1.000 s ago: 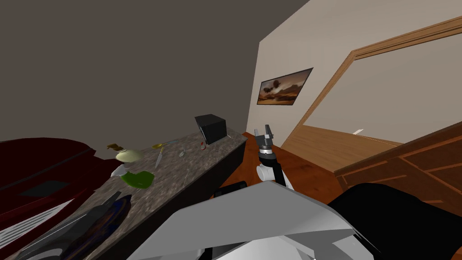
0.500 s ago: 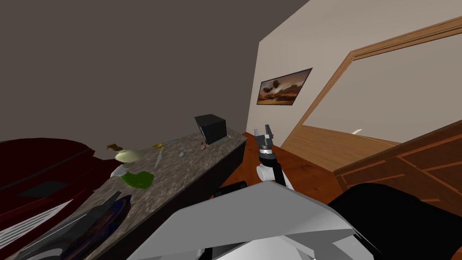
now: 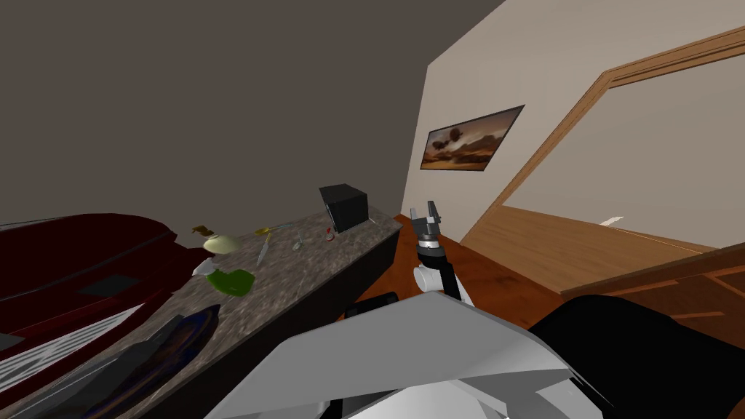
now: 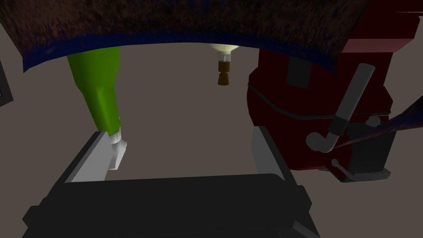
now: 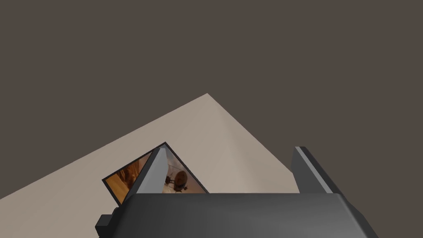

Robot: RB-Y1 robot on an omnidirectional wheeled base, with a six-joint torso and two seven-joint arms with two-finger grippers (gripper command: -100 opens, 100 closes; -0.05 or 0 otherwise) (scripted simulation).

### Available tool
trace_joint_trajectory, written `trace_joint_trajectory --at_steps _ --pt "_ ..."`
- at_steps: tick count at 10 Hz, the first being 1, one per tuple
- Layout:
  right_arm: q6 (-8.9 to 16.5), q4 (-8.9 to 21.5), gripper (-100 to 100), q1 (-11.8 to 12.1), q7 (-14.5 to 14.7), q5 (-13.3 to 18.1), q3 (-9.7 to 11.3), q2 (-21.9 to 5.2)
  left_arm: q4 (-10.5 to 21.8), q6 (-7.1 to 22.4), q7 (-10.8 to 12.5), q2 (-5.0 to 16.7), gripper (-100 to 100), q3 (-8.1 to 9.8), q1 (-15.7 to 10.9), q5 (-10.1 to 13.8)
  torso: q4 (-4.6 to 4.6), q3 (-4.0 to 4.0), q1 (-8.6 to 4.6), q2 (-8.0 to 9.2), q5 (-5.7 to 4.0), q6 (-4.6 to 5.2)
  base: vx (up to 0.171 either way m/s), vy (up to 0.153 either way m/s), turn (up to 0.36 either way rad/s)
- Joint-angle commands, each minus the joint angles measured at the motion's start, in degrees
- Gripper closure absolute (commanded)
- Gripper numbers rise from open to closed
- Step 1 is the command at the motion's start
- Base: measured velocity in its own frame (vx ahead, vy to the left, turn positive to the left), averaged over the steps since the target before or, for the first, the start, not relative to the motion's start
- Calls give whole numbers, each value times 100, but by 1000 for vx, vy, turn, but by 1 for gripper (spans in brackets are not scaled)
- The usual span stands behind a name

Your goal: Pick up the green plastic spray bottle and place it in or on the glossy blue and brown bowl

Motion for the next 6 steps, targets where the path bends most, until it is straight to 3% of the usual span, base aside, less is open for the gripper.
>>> trace_joint_trajectory --at_steps 1,6 --pt "0 0 0 0 0 0 0 0 28 -210 0 -20 -100 26 -9 -32 0 0 0 0 0 0 10 -13 38" --pt "0 0 0 0 0 0 0 0 28 -210 0 -20 -100 26 -9 -32 3 6 17 11 4 2 2 -3 9"
